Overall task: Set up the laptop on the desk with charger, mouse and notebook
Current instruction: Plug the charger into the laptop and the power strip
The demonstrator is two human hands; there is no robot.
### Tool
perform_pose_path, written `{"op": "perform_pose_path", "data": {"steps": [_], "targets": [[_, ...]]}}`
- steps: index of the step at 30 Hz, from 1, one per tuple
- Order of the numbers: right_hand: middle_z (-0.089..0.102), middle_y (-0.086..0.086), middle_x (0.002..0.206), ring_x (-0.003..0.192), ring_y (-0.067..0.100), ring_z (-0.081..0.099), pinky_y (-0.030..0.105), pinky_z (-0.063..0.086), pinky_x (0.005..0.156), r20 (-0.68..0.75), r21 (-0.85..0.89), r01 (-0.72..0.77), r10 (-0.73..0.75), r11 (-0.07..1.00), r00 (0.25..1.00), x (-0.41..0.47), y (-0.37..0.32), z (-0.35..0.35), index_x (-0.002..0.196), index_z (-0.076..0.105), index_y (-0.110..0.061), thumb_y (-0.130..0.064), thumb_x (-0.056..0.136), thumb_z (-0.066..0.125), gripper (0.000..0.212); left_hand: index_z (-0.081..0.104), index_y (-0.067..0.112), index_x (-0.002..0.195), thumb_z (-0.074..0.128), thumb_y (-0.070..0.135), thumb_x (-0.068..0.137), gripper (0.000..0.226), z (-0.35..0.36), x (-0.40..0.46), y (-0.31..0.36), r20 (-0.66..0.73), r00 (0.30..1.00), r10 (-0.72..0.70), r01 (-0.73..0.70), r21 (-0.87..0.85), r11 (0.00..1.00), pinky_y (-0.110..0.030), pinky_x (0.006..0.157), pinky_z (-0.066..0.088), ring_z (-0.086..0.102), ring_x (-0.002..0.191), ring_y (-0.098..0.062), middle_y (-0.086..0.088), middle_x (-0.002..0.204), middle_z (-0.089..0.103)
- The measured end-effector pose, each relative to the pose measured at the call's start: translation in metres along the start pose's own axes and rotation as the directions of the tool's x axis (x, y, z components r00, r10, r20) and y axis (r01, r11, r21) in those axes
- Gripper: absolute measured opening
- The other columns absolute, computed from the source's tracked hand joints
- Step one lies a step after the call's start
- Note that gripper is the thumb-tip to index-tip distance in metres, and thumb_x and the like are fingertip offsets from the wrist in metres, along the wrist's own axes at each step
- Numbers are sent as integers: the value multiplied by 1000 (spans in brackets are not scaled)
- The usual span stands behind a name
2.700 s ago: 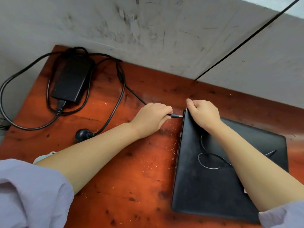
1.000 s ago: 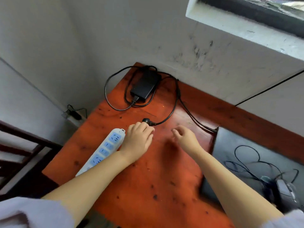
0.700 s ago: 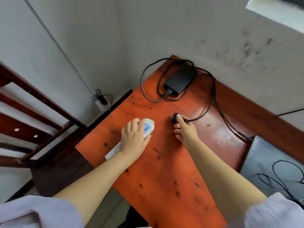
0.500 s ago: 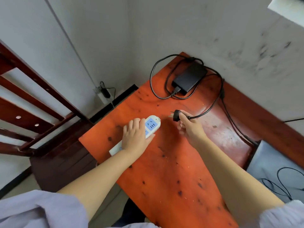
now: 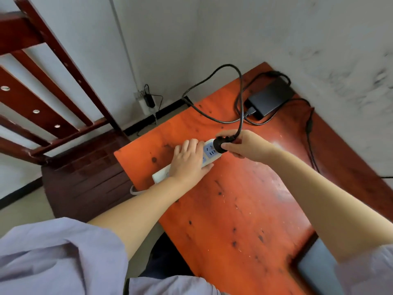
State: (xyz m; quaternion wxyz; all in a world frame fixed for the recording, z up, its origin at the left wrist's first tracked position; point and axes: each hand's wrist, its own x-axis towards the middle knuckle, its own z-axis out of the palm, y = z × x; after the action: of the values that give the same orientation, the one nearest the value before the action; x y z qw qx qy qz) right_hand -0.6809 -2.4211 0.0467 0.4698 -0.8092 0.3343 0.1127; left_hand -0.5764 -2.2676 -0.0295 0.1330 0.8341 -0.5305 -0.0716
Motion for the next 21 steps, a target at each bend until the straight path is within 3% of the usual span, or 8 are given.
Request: {"op": "perform_pose_path", "data": {"steps": [4,8,12,15,16,18,21], "targets": [[55,-25,89,55,3,54,10,45,49,59,-137,29,-21,990,998,5,-12,-4,119,57,-37,-23,92,53,30,47,9,127,59,50,80,63,-2,-1,1,24,1000,-1,1,-14,1000,-39,90,40,49,109,-27,-7,115,53],[58,-19,96,58,-4,56,7,43,46,103,-232,72,-49,970,994,9,-21,-6,118,58,-36,-23,92,52,29,46,11,126,58,49,81,60,-3,0,2,33,999,-13,13,-17,1000,-39,92,38,46,111,-26,-7,117,51],[56,-24,94,62,-23,53,-3,38,49,138,-261,93,-58,961,989,10,-27,-5,119,59,-32,-20,92,51,30,47,11,123,55,50,82,57,-1,0,2,30,999,-15,14,21,1000,-37,90,37,46,111,-25,-7,118,51],[60,-13,106,92,3,57,11,40,74,130,-299,118,-83,947,988,12,-28,1,114,59,-33,-22,92,50,26,47,11,122,53,51,83,57,0,1,3,27,999,-21,20,40,999,-37,89,37,45,111,-26,-8,118,51],[59,-10,106,94,10,57,16,41,76,114,-305,126,-95,944,989,12,-27,3,110,58,-33,-23,91,50,23,47,11,122,53,51,83,57,0,1,3,28,999,-21,20,42,999,-37,89,37,45,111,-26,-8,118,51],[60,-6,103,90,14,56,17,41,70,75,-311,139,-122,940,990,12,-26,8,107,55,-31,-22,91,50,19,47,10,121,53,51,83,56,-1,0,3,23,1000,-19,18,41,999,-37,89,37,45,111,-26,-8,117,51],[59,-3,97,78,6,53,14,38,62,30,-323,158,-156,933,987,11,-24,11,103,51,-26,-20,90,51,14,49,10,116,54,50,83,52,-1,0,2,10,1000,-12,12,39,999,-37,88,37,46,109,-27,-9,114,52]]}}
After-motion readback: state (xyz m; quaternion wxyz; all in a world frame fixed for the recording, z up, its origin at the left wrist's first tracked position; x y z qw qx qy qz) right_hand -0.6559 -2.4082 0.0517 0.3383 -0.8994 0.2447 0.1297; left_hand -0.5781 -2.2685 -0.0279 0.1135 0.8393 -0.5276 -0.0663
